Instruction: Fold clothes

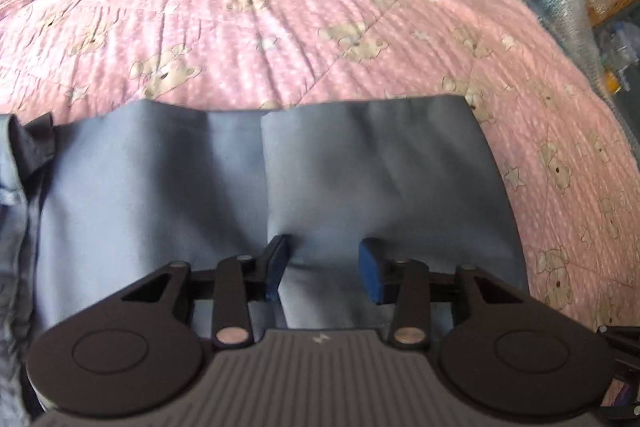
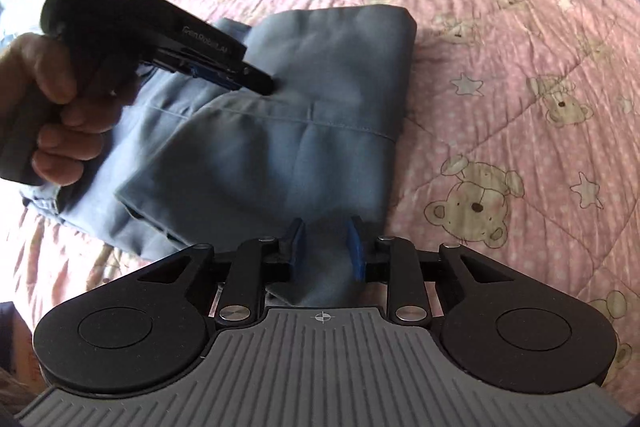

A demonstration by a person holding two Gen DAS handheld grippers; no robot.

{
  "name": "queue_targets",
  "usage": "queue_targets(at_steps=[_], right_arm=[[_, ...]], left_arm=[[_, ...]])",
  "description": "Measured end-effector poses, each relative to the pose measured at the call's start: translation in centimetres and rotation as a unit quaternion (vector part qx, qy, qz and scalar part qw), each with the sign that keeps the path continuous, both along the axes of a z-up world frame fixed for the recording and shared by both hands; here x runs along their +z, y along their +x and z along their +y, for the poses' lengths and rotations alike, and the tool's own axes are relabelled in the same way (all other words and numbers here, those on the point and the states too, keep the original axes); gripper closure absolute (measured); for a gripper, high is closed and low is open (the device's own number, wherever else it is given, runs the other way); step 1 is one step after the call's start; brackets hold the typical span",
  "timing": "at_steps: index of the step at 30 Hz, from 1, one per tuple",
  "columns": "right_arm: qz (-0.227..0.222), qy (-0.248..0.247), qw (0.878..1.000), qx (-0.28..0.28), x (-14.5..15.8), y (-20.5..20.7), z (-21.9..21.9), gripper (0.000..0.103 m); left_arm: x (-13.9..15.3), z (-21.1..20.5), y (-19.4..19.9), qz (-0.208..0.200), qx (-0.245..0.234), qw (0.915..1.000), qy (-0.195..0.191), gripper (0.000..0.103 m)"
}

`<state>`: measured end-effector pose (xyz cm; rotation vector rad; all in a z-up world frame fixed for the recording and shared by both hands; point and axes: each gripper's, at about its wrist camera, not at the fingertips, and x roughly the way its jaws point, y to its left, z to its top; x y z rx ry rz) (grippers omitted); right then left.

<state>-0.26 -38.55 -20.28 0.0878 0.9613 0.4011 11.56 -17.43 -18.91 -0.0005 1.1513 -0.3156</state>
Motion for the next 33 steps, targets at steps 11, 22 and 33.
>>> queue_targets(at_steps=[11, 22, 33], right_arm=[[0.006, -0.007, 1.000, -0.011, 0.1, 0.9, 0.6, 0.059], [0.074, 0.280, 0.957, -0.006, 4.4, 5.3, 14.7, 0.040], [0.133, 0.274, 0.952, -0.042, -2.3, 10.6, 27.2, 0.040]], left_arm=[[5.1, 12.1, -8.6, -0.023, 0.118, 0.9925, -0.020, 0.050], [5.1, 30.4, -9.3, -0.065, 0.191, 0.9762, -0.079, 0.038], [0.1, 32.8, -10.1, -0.050, 0.156, 0.9824, -0.090, 0.030]])
